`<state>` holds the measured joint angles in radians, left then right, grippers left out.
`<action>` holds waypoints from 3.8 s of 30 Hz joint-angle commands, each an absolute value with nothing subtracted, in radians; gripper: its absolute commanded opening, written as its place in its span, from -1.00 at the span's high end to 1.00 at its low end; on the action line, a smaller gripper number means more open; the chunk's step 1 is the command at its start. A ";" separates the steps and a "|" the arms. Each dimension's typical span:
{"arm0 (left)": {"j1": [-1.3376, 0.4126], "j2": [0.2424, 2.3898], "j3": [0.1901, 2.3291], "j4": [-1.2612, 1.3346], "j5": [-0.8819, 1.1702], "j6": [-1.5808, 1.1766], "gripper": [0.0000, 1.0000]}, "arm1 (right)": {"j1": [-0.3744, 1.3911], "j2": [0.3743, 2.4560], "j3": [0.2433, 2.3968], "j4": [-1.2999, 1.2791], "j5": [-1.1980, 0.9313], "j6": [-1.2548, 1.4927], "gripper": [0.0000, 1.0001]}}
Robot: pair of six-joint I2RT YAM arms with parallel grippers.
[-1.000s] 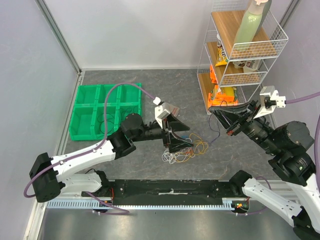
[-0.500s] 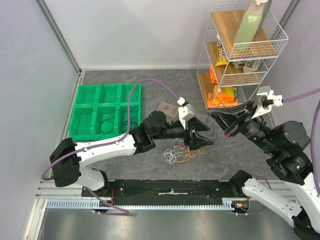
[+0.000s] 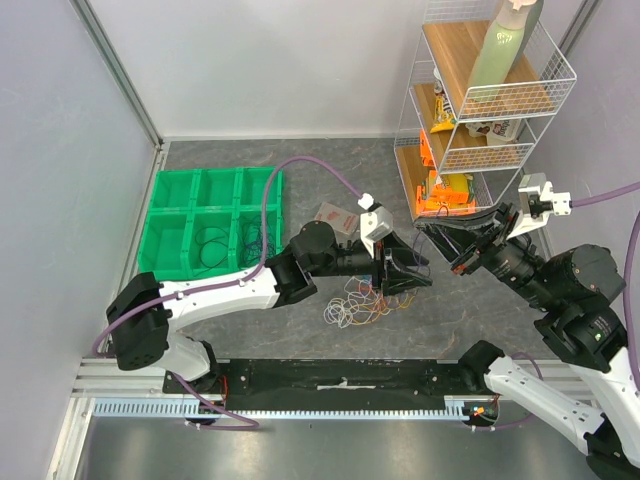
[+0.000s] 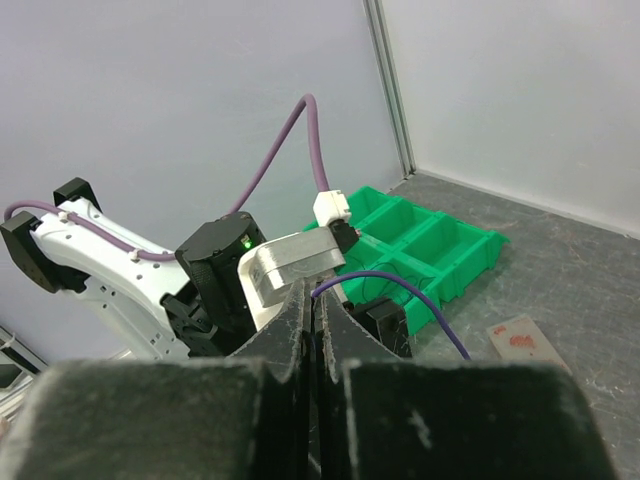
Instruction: Untangle the cables
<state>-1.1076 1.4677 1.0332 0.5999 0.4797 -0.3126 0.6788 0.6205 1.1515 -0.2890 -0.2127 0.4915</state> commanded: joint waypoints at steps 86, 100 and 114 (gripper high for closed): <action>-0.370 1.356 2.272 -0.338 0.180 -0.144 0.96 | 0.681 0.638 0.799 -0.350 0.003 0.499 -0.84; -0.370 1.263 1.999 -0.308 0.045 -0.112 0.97 | 0.683 0.597 0.767 -0.348 -0.017 0.517 -0.84; -0.370 1.077 1.318 -0.270 0.031 -0.328 0.96 | 0.683 0.592 0.755 -0.357 -0.015 0.514 -0.84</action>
<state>-0.3744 1.1301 1.4166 -0.3149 0.0013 -0.2207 0.6788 0.5976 0.7612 -0.3889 -0.0139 0.5060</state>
